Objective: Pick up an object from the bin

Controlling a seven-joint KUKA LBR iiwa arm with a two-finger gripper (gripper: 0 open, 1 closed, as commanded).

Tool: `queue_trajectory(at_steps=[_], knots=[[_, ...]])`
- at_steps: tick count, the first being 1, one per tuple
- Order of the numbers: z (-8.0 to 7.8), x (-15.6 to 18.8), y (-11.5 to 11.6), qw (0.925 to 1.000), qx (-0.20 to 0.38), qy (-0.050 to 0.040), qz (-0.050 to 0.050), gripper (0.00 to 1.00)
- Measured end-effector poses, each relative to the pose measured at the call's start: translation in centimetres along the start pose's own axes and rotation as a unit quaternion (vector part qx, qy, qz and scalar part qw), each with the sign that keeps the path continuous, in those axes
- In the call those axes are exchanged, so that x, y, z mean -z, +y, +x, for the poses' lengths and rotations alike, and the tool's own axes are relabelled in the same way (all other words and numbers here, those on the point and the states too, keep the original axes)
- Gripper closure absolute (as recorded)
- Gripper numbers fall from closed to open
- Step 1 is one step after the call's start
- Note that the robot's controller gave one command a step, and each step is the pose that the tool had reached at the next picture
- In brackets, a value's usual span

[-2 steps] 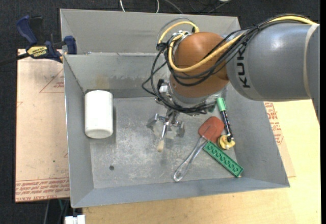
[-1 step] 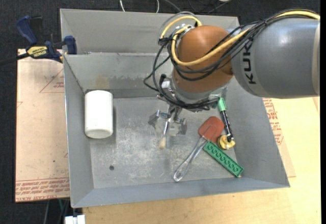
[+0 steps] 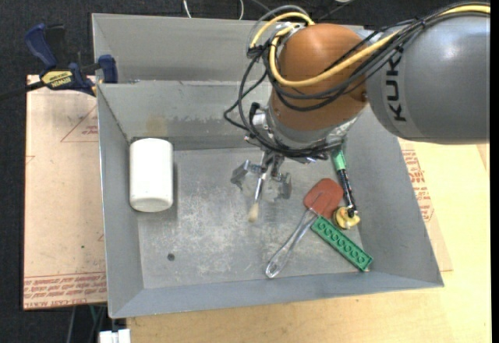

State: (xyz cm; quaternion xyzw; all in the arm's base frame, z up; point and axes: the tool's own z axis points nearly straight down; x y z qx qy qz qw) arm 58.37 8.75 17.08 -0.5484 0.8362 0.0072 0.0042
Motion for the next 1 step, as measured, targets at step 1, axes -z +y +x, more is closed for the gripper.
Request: queue_trajectory(at_steps=[1], knots=[[-0.14,3.40,-0.13,1.0000,0.000,-0.0021,0.004,1.00]])
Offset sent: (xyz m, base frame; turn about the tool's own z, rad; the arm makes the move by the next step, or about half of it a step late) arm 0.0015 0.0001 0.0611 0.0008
